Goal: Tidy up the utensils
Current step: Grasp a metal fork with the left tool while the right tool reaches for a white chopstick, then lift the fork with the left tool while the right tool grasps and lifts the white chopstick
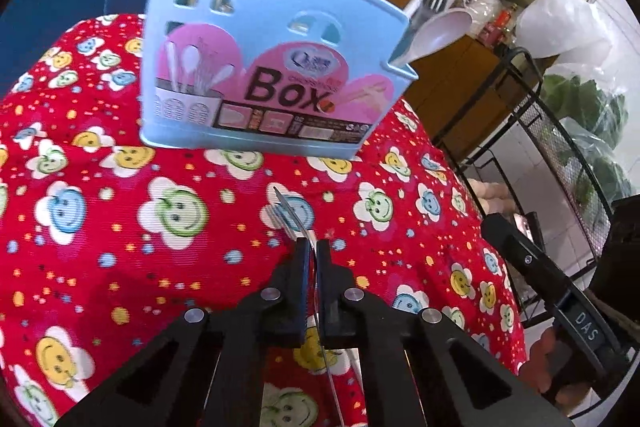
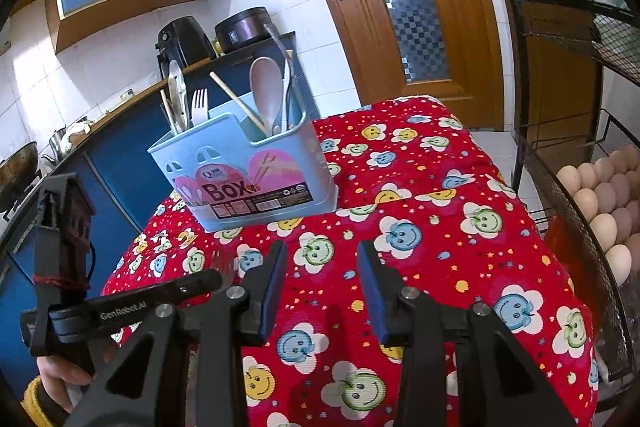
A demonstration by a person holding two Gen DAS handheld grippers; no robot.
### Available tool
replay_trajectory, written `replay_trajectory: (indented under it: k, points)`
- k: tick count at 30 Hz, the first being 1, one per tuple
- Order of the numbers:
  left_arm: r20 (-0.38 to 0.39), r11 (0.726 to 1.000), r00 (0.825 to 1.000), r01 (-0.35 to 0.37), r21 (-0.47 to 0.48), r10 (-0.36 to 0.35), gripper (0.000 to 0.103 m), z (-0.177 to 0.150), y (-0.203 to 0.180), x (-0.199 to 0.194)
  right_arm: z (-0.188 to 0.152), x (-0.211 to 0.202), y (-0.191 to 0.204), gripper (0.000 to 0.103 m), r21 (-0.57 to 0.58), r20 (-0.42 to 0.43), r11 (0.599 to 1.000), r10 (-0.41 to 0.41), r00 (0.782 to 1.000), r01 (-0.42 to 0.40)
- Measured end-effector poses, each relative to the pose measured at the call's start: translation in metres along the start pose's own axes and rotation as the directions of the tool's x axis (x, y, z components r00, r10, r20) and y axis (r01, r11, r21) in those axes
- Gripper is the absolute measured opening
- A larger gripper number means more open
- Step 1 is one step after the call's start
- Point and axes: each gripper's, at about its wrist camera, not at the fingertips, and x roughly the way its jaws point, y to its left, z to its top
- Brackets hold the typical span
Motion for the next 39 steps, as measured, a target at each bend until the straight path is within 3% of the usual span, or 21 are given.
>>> replay_trajectory:
  k: [4,13,29,39]
  points:
    - [0.005,1.0,1.0,-0.006,-0.006,0.007,0.003,0.0,0.007,-0.011,-0.001,0.003,0.005,0.039,-0.006,-0.018,1.0,0.014,1.0,-0.014]
    - [-0.026,0.993,0.993,-0.114,0.006,0.114,0.004,-0.007,0.025,-0.021,-0.003,0.008,0.016,0.039,-0.02,-0.046,1.0,0.018,0.999,-0.019]
    - [-0.044,0.996,0.995,-0.093,-0.014,0.092,0.006,-0.007,0.035,-0.01,-0.009,0.024,0.034,0.039,-0.064,-0.145,0.997,0.025,0.989,-0.034]
    - [0.021,0.994,0.994,-0.106,0.009,0.105,0.004,-0.008,0.036,-0.032,-0.018,0.049,0.053,0.039,-0.087,-0.284,0.992,0.061,0.957,-0.089]
